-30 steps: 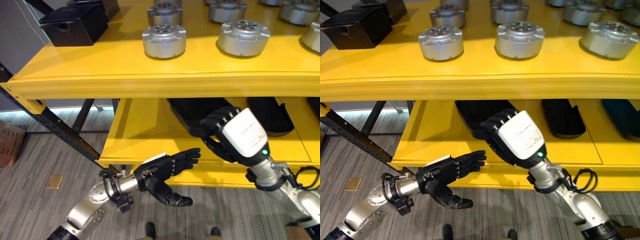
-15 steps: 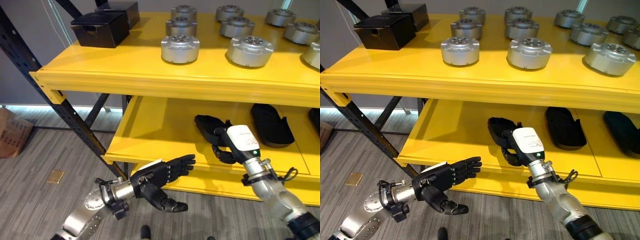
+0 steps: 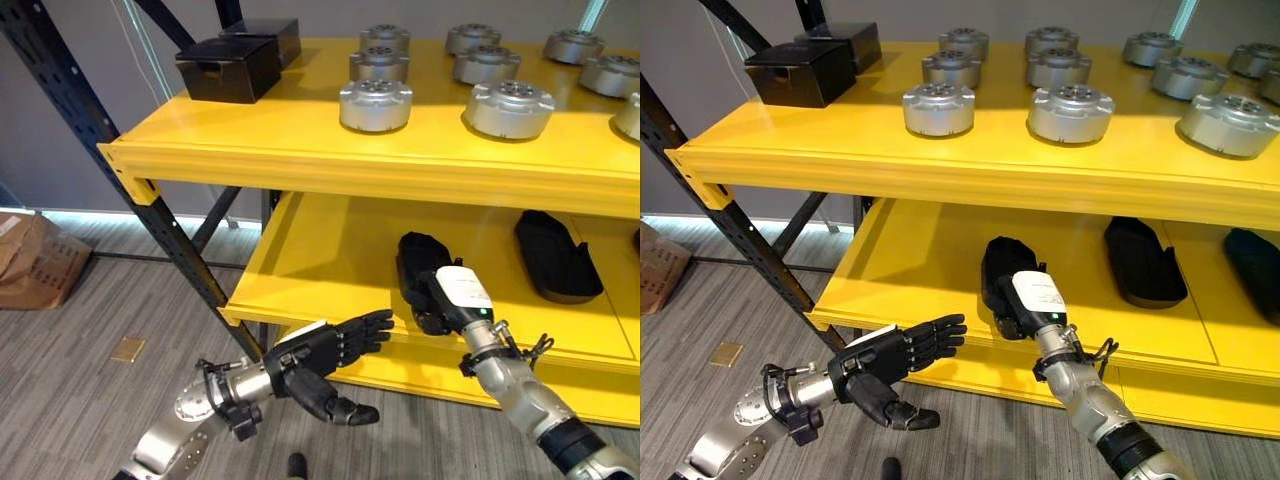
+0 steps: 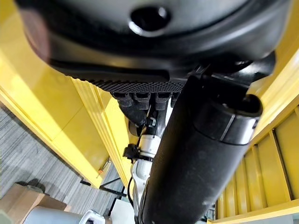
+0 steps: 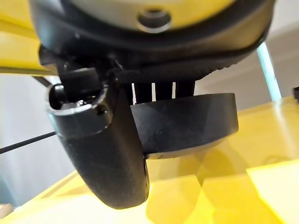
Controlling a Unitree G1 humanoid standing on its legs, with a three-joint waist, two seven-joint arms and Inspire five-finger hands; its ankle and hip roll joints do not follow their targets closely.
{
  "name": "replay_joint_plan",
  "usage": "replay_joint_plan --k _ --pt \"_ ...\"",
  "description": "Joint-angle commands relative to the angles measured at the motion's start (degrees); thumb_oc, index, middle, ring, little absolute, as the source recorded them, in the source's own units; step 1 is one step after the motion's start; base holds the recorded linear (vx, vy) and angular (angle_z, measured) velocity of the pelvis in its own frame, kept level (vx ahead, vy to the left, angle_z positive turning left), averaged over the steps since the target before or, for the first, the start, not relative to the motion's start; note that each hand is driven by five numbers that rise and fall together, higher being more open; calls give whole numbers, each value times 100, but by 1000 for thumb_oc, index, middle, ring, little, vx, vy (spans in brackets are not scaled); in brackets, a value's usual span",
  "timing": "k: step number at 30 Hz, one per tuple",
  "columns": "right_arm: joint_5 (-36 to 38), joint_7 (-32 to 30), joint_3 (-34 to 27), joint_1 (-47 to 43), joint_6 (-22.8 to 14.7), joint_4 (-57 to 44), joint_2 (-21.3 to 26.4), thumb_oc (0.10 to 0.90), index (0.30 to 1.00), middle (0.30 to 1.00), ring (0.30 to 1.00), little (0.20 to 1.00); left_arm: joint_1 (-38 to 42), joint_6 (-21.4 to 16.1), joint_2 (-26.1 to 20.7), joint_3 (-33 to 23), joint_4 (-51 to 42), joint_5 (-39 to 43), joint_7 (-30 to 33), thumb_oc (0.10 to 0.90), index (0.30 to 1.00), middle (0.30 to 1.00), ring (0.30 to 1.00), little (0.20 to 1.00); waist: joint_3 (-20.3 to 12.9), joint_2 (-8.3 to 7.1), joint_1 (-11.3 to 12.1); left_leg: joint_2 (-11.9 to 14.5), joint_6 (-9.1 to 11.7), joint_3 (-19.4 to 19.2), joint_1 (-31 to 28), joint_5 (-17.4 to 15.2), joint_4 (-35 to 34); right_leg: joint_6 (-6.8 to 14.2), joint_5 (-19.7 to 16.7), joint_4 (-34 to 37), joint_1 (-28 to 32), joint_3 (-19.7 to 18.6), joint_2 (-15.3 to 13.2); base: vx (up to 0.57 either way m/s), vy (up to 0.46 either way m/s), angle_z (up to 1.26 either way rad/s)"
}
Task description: Move parts from the plastic box to the shelf.
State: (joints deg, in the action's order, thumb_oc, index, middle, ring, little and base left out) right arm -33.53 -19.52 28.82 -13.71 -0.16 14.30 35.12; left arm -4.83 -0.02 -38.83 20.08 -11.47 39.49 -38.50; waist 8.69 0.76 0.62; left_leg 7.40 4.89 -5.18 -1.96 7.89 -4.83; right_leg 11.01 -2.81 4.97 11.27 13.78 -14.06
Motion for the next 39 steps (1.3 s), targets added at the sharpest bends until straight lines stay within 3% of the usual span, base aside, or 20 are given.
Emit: replay_joint_plan --k 1,10,13,14,15,16,17,18,19,22,23,25,31,34,36,39 --pt "75 -151 31 -1115 -56 11 -38 400 300 300 300 300 460 -453 244 -293 -241 135 -198 900 1000 1000 1000 1000 -38 11 168 20 -220 -681 -585 -894 -17 -228 138 3 -242 224 244 73 164 2" --pt "136 -267 -134 -1044 211 347 -94 400 300 300 300 300 636 -439 180 -149 -86 138 -499 900 1000 1000 1000 1000 12 -42 157 -323 -498 -766 -577 -1032 43 -20 -204 -79 -355 173 -142 45 212 2" --pt "138 -283 -204 -1051 232 450 -136 400 300 300 300 300 686 -425 126 -133 -95 126 -543 900 1000 1000 1000 1000 130 -27 184 -409 -585 -1006 -645 -1138 162 -52 -332 -503 -527 462 -319 63 231 -3" --pt "159 -262 -141 -1104 238 486 -246 400 300 300 300 300 620 -389 156 -182 -123 101 -425 900 1000 1000 1000 1000 173 -5 235 -374 -577 -1247 -784 -1266 182 2 -266 -847 -607 847 -367 93 171 -19" --pt "154 -258 -122 -1125 254 499 -279 400 300 300 300 300 599 -398 175 -196 -130 45 -390 900 1000 1000 1000 1000 191 -1 252 -366 -585 -1330 -814 -1281 190 1 -238 -963 -650 917 -382 85 178 -39" --pt "142 -265 -101 -1148 272 508 -321 400 300 300 300 300 598 -411 199 -190 -126 -50 -346 900 1000 1000 1000 1000 207 2 247 -371 -608 -1389 -827 -1301 199 -13 -163 -1089 -703 961 -317 31 101 -90" --pt "186 -320 -73 -1163 333 541 -336 400 300 300 300 300 660 -437 231 -146 -95 -163 -309 900 1000 1000 1000 1000 225 -16 184 -397 -661 -1433 -827 -1341 208 -80 121 -1167 -763 891 -9 40 76 -103" --pt "206 -339 -70 -1145 340 544 -319 400 300 300 300 300 687 -430 246 -123 -84 -155 -307 900 1000 1000 1000 1000 224 -20 163 -404 -672 -1425 -819 -1349 214 -104 200 -1165 -773 849 82 81 72 -81" --pt "210 -365 -81 -1092 337 549 -284 400 300 300 300 300 741 -406 282 -58 -88 -133 -298 900 1000 1000 1000 1000 212 -33 92 -457 -716 -1376 -798 -1359 200 -185 363 -1123 -776 711 347 97 47 -33" --pt "246 -401 -150 -1004 275 626 -178 400 300 300 300 300 834 -372 306 45 -90 -111 -329 900 1000 1000 1000 1000 176 -37 -26 -596 -762 -1280 -793 -1391 139 -415 504 -908 -723 471 788 91 35 25" --pt "246 -415 -218 -921 239 645 -89 400 300 300 300 300 901 -316 342 112 -93 -42 -316 900 1000 1000 1000 1000 137 -46 -152 -740 -802 -1197 -729 -1326 124 -552 334 -579 -755 91 1022 90 16 45" --pt "189 -428 -473 -654 225 600 65 400 300 300 300 300 1022 -290 381 154 -63 66 -489 900 1000 1000 1000 1000 30 15 -405 -907 -868 -967 -686 -1396 146 -586 158 -296 -834 -711 1216 129 -32 76" --pt "52 -326 -638 -569 15 721 59 400 300 300 300 300 1027 -282 460 79 -10 54 -600 900 1000 1000 1000 1000 -6 -1 -474 -864 -834 -1053 -652 -1510 425 -593 118 -228 -769 -791 1170 111 -123 16" --pt "-8 -282 -556 -643 -65 790 74 400 300 300 300 300 1029 -344 480 95 43 -10 -458 900 1000 1000 1000 1000 -9 -62 -473 -820 -793 -1031 -546 -1725 970 -694 206 -317 -706 -802 1159 130 -214 -1" --pt "-13 -126 -527 -801 -105 862 104 400 300 300 300 300 1079 -372 515 82 46 -18 -362 900 1000 1000 1000 1000 24 -128 -443 -835 -764 -983 -346 -1931 1763 -810 269 -441 -720 -776 1117 65 -187 1" --pt "-28 -47 -474 -964 -136 937 145 400 300 300 300 300 1170 -413 552 84 54 -49 -240 900 1000 1000 1000 1000 94 -171 -418 -662 -631 -946 1 -1689 2836 -985 343 -539 -731 -711 1139 23 -172 -10"
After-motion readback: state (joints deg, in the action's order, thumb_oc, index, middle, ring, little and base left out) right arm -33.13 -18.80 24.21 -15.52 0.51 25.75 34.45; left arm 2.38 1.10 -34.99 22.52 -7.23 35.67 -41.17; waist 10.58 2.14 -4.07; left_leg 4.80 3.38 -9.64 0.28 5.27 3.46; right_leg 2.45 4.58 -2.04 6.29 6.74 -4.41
